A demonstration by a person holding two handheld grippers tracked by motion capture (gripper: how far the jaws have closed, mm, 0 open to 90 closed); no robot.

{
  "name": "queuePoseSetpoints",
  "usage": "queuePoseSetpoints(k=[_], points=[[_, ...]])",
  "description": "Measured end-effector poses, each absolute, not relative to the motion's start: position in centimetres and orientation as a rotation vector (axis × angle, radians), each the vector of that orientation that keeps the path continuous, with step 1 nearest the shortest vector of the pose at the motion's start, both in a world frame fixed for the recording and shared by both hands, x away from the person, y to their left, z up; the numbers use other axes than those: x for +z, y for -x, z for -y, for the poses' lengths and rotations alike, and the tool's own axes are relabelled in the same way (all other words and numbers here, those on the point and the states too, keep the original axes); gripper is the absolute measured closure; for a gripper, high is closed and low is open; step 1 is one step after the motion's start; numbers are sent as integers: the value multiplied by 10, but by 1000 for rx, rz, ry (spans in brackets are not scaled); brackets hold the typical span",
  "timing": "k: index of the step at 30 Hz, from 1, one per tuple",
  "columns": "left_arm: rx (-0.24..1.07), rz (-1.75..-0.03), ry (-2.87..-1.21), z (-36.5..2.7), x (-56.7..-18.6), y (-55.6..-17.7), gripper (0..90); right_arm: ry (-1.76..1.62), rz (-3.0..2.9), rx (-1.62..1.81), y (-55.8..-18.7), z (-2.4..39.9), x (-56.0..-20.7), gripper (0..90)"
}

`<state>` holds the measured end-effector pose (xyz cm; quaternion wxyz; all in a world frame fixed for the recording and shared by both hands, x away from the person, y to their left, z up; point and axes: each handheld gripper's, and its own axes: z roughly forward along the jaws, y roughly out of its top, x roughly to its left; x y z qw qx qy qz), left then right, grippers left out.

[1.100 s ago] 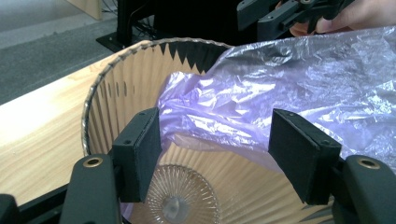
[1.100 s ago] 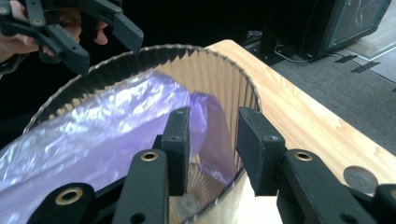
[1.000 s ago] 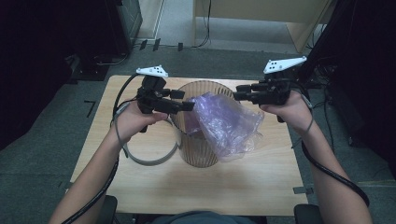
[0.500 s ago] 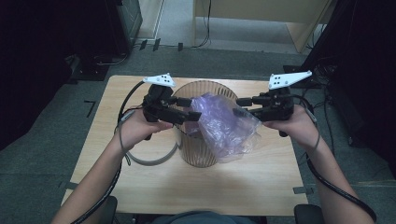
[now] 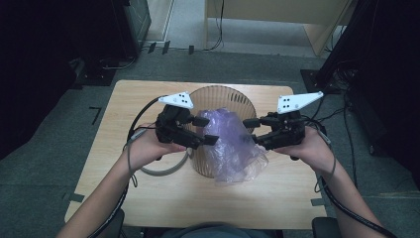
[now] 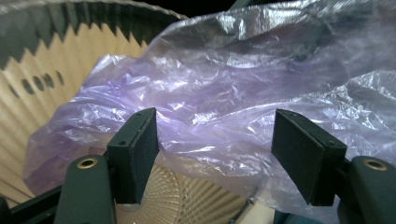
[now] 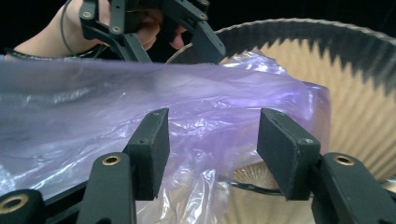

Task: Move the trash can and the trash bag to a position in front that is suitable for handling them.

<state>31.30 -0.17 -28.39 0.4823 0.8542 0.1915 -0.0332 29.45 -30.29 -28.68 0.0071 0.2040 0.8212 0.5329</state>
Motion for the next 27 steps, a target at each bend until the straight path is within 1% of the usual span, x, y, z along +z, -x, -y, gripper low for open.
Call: queuePoseSetpoints(k=[3, 8, 11, 14, 15, 16, 17, 20, 23, 24, 27], points=[[-90, -464, -2089, 2, -286, -312, 311, -623, -2589, 1666, -292, 298, -289, 462], [-125, -466, -2101, 3, -292, -310, 332, -594, -2642, 1651, -289, 288, -293, 536], [-139, -460, -2114, 4, -295, -309, 356, -576, -2675, 1647, -289, 283, -294, 607], [-147, -447, -2122, 4, -295, -307, 411, -566, -2712, 1643, -288, 279, -294, 668], [-163, -444, -2118, 3, -294, -305, 455, -553, -2719, 1633, -288, 278, -294, 688], [-172, -455, -2119, 2, -293, -305, 516, -542, -2716, 1618, -287, 277, -293, 731], [-177, -465, -2117, 2, -291, -304, 541, -551, -2719, 1616, -288, 276, -292, 761], [-183, -465, -2114, 1, -287, -302, 656, -592, -2730, 1641, -291, 278, -288, 848], [-196, -469, -2108, -1, -284, -301, 752, -596, -2716, 1636, -293, 280, -284, 878], [-179, -476, -2093, -5, -278, -303, 809, -611, -2698, 1647, -295, 281, -282, 883], [-175, -490, -2083, -9, -274, -307, 832, -631, -2677, 1661, -298, 283, -279, 886]])
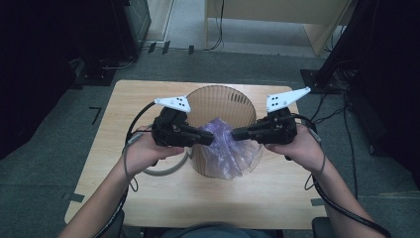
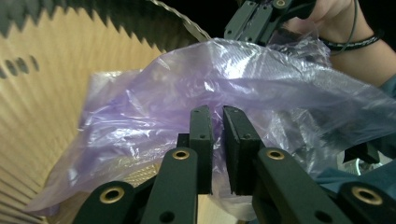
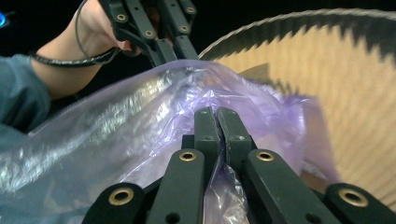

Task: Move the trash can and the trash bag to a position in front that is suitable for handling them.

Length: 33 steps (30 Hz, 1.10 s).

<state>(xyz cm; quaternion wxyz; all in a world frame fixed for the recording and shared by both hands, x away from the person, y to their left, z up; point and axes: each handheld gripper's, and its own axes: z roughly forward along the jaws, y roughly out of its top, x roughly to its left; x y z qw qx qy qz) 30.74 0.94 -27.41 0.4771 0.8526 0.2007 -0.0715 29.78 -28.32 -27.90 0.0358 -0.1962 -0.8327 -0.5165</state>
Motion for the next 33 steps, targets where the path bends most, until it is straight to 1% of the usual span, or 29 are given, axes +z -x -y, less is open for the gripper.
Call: queuePoseSetpoints(k=[1, 3, 14, 23, 33], points=[[-170, -525, -2061, -14, -271, -313, 851, 632, 2549, -1606, -302, 287, -275, 888], [-155, -537, -2047, -18, -268, -316, 861, 655, 2543, -1623, -307, 290, -272, 888], [-103, -636, -1977, -47, -261, -341, 875, 790, 2544, -1654, -330, 307, -266, 889], [-31, -677, -1959, -65, -262, -356, 881, 898, 2571, -1630, -342, 324, -268, 890], [-32, -718, -1944, -78, -268, -368, 887, 1018, 2557, -1604, -354, 342, -278, 899]])
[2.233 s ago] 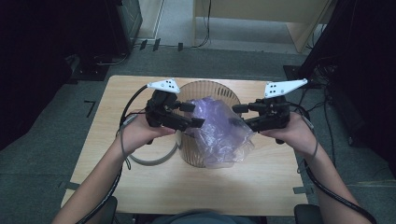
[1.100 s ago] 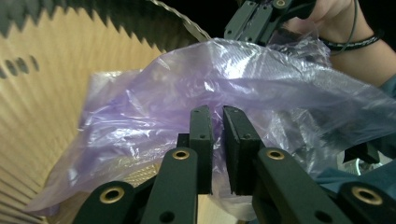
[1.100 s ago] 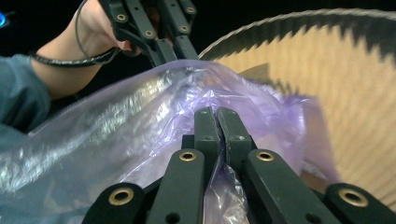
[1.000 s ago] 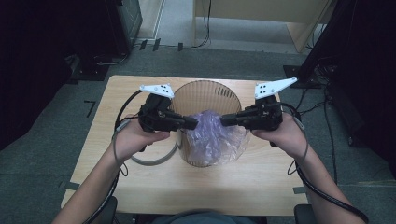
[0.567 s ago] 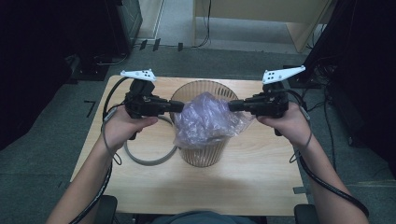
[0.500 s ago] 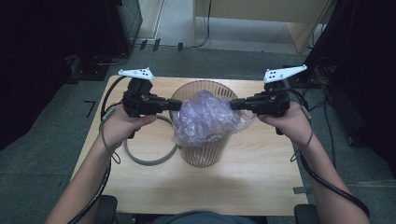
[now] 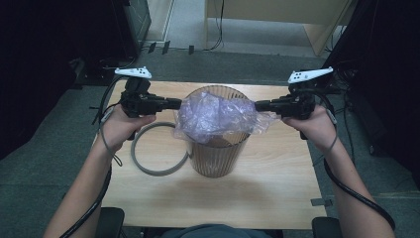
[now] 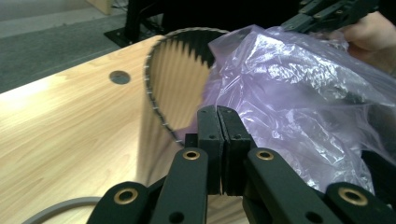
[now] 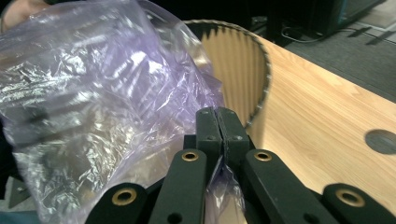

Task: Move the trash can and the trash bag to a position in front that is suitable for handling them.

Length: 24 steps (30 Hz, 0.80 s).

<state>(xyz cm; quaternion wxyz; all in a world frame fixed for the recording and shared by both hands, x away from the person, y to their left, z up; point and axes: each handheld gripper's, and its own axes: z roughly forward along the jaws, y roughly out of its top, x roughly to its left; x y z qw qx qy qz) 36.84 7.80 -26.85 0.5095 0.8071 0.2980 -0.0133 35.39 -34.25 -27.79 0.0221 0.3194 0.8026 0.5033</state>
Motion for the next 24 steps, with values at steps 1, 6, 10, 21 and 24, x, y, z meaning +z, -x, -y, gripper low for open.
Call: queuePoseSetpoints(k=[1, 6, 10, 21, 24], points=[[-22, -733, -1937, -82, -270, -371, 890, -995, -2481, 1550, -355, 345, -279, 900], [-5, -770, -1933, -90, -274, -376, 896, -1020, -2450, 1473, -355, 355, -282, 900], [9, -787, -1945, -92, -280, -378, 891, -998, -2436, 1436, -355, 359, -285, 894], [47, -617, -1914, -84, -264, -369, 518, -832, -2354, 1620, -348, 356, -269, 505], [35, -602, -1927, -77, -264, -372, 456, -790, -2354, 1630, -348, 349, -266, 453]])
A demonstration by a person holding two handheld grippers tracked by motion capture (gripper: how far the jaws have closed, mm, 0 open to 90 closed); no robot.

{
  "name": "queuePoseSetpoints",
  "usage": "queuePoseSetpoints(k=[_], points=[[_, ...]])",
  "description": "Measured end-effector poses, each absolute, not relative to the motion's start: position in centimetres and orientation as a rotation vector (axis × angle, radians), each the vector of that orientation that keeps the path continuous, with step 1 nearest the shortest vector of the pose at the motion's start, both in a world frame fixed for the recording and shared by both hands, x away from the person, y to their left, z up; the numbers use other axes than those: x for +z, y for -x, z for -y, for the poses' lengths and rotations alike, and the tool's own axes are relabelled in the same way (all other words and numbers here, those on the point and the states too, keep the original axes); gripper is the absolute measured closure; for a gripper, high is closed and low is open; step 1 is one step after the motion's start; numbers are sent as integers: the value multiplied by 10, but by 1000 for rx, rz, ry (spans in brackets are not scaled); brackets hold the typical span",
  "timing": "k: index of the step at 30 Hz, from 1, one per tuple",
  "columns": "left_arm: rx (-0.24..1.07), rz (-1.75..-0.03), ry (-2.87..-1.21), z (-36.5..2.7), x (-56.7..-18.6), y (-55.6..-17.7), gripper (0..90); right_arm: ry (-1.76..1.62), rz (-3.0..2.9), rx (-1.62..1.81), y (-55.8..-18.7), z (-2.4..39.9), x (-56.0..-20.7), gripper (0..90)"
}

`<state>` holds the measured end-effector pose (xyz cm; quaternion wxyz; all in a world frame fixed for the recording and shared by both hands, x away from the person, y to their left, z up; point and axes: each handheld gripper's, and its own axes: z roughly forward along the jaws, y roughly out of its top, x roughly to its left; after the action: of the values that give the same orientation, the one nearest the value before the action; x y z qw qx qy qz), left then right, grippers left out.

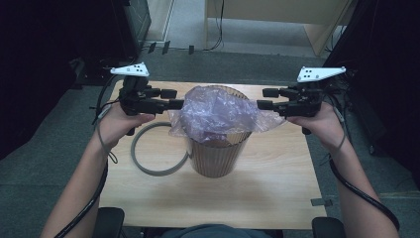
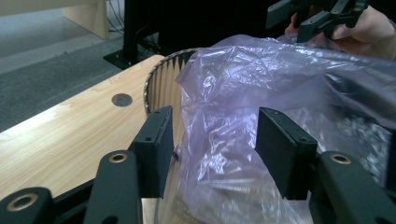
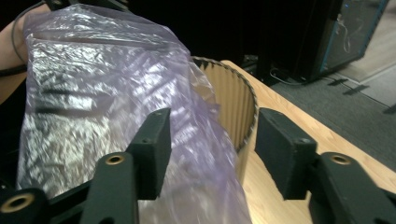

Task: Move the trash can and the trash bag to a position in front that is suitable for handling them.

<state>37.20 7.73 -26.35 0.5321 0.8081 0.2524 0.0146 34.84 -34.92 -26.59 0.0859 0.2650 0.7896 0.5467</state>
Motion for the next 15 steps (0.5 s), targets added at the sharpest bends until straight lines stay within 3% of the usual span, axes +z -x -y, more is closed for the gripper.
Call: queuePoseSetpoints(k=[5, 8, 9, 10, 11, 12, 13, 15], points=[[43, -627, -1979, -68, -273, -378, 452, -754, -2398, 1638, -353, 335, -272, 430], [46, -662, -1999, -68, -277, -381, 599, -755, -2426, 1579, -356, 331, -280, 562], [46, -662, -1999, -68, -277, -381, 661, -755, -2426, 1579, -356, 331, -280, 562], [35, -695, -2012, -68, -278, -381, 705, -775, -2445, 1546, -358, 330, -281, 738], [35, -695, -2012, -68, -278, -381, 741, -775, -2445, 1546, -358, 330, -281, 738], [35, -707, -2020, -69, -277, -381, 741, -780, -2454, 1531, -358, 329, -281, 794], [35, -711, -2011, -71, -274, -381, 822, -818, -2470, 1512, -360, 330, -279, 900], [41, -712, -1997, -74, -271, -382, 859, -844, -2465, 1512, -363, 332, -277, 900]])
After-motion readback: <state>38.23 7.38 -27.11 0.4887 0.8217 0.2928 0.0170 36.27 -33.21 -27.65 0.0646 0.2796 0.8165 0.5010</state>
